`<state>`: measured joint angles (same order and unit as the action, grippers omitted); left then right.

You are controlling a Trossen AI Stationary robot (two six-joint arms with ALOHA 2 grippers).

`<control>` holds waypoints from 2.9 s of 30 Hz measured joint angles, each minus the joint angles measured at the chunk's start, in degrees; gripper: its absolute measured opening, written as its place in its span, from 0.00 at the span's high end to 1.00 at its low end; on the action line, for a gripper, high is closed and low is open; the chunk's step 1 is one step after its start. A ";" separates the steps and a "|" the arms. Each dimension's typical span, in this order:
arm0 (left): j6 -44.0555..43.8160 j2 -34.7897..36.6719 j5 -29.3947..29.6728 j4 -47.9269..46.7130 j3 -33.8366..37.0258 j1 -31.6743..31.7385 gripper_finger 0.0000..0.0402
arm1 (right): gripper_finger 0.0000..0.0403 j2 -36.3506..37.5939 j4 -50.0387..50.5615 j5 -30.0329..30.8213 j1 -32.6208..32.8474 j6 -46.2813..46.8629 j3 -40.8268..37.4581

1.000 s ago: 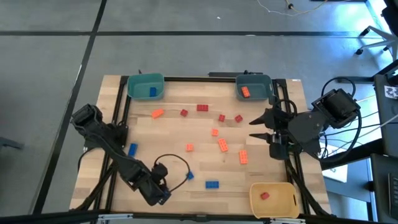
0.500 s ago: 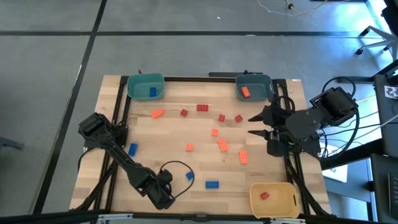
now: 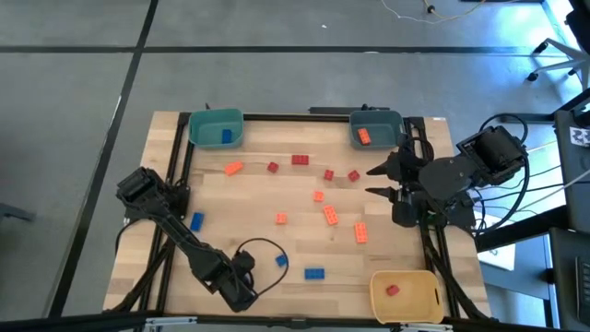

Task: Sort & place blocks by color
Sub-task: Put the blue game piece into the green bin

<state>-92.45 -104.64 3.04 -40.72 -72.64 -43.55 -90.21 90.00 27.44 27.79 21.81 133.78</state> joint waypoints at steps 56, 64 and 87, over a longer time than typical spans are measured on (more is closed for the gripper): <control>6.11 -7.00 -1.03 2.58 -0.54 2.71 0.56 | 0.56 -0.02 0.00 -0.04 0.00 -2.81 -0.02; 6.11 -7.06 -1.12 2.24 -0.54 4.15 0.59 | 0.56 -0.02 0.01 -0.04 0.00 -2.83 -0.02; 9.21 -2.40 -8.32 -4.81 -0.60 8.30 0.68 | 0.56 -0.02 0.01 -0.02 -0.02 -3.36 -0.02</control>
<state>-83.25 -107.04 -5.29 -45.54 -73.24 -35.25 -90.24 90.02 27.42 27.77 18.45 133.75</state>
